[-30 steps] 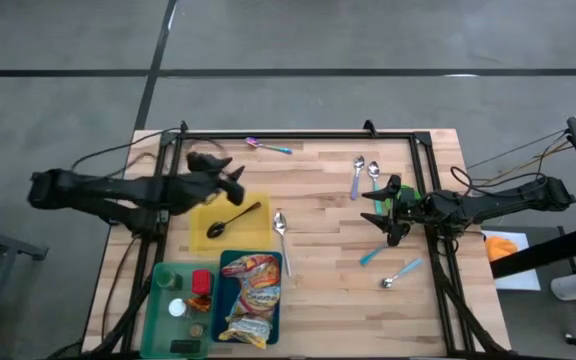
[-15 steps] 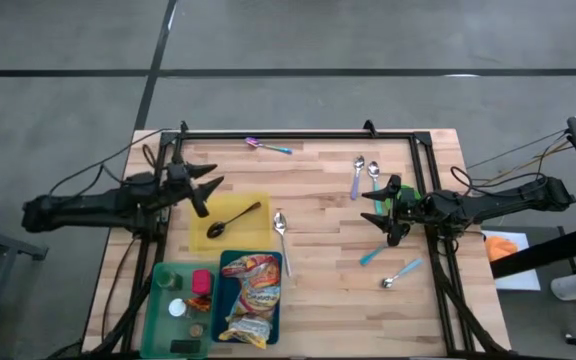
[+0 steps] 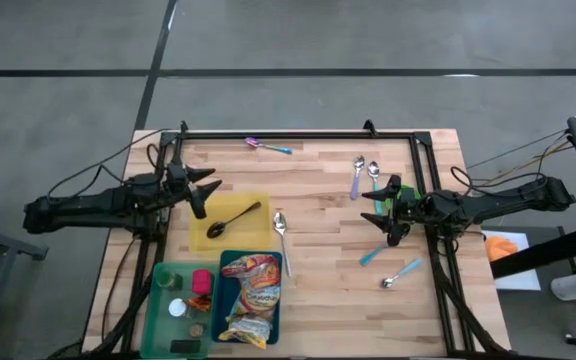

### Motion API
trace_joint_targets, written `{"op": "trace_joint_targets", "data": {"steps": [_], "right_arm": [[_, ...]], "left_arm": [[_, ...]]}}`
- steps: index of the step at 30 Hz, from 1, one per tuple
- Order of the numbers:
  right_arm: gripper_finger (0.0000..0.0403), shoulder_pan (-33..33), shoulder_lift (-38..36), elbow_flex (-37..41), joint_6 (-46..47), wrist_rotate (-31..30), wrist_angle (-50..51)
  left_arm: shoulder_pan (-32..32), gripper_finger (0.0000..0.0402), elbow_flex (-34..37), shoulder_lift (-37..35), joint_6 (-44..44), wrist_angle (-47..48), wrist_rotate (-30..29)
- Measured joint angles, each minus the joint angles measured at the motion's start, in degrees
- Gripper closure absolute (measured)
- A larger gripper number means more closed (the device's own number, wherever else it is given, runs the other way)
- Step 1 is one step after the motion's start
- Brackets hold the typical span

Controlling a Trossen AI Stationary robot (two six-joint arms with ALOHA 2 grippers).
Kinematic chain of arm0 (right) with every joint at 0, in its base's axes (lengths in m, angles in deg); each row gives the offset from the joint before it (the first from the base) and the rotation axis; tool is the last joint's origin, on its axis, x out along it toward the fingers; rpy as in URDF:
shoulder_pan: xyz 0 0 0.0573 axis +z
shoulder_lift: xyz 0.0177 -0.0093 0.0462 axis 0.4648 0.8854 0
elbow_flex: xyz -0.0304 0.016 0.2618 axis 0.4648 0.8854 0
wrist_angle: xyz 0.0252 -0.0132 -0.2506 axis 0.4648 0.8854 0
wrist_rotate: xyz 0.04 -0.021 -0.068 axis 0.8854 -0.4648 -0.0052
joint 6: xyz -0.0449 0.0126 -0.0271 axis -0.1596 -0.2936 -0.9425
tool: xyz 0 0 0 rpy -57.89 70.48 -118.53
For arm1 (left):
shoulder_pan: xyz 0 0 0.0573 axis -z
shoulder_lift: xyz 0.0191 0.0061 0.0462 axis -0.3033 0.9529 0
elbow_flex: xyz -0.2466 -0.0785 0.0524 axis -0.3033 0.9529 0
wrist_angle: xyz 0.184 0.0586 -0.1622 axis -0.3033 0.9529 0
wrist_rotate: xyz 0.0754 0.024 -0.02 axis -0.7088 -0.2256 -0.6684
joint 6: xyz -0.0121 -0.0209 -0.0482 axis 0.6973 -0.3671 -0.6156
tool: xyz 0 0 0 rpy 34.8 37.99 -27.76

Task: Pick & Place Food Item
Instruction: Put the purple spoon into the yellow bin

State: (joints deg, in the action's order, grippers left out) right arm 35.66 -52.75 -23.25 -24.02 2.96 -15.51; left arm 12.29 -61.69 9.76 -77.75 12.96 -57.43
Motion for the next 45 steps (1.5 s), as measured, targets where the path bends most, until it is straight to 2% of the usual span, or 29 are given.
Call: {"op": "trace_joint_targets", "data": {"steps": [16, 29, 45], "right_arm": [[0.0122, 0.0, 0.0, 0.0, 0.0, 0.0, 0.0], [0.0122, 0.0, 0.0, 0.0, 0.0, 0.0, 0.0], [0.0122, 0.0, 0.0, 0.0, 0.0, 0.0, 0.0]], "left_arm": [[0.0, 0.019, 0.0, 0.0, -0.4, 3.1, 0.0], [0.0, 0.019, 0.1, -0.1, -1.3, 2.1, 0.0], [0.0, 0.019, 0.1, -0.1, -1.4, 10.1, 0.0]]}}
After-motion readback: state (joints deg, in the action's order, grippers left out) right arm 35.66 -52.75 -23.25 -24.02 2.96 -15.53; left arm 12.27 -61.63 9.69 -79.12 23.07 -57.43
